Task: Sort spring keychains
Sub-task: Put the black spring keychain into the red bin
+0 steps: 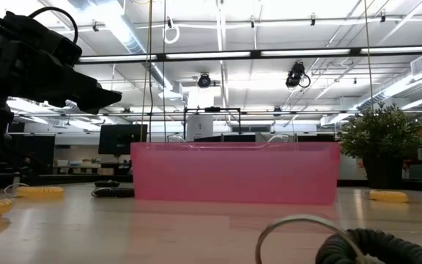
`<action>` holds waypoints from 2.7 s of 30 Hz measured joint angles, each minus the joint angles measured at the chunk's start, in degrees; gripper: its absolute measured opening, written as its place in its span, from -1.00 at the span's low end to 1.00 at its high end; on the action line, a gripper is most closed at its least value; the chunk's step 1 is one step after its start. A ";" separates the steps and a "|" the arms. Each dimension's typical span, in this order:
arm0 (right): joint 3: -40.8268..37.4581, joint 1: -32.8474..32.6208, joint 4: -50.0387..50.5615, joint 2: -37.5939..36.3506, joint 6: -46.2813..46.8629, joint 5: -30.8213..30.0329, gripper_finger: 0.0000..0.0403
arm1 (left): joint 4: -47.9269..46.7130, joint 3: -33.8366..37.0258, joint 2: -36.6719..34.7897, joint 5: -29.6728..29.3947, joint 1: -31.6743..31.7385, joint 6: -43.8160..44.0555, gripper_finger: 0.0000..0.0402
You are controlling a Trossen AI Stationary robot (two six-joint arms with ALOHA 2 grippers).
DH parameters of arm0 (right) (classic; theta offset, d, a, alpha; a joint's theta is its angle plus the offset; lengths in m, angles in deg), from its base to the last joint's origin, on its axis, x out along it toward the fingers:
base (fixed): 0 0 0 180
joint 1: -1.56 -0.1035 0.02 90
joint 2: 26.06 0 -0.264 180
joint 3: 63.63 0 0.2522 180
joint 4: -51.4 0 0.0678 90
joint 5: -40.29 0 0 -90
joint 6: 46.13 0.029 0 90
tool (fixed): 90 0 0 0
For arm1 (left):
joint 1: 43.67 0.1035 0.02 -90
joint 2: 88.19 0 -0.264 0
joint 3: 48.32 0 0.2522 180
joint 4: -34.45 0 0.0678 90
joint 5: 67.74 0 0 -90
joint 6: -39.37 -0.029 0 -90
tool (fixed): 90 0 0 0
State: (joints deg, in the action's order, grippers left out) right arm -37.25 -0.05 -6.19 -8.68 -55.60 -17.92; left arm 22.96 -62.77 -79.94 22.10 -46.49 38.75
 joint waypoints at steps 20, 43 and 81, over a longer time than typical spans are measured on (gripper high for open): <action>24.43 0.00 26.99 23.60 5.51 -0.04 0.82 | 0.01 0.00 0.00 -0.01 0.00 0.01 0.68; 44.57 -21.11 65.37 35.81 -5.75 -33.21 0.82 | 0.01 0.00 -0.01 -0.01 -0.01 0.01 0.68; 64.67 -30.05 131.64 62.59 63.13 -40.98 0.82 | 0.01 0.00 -0.01 -0.02 -0.02 0.00 0.68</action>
State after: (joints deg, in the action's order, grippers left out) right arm 27.43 -30.10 125.45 53.91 7.53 -58.90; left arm 22.98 -62.77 -79.95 22.08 -46.51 38.75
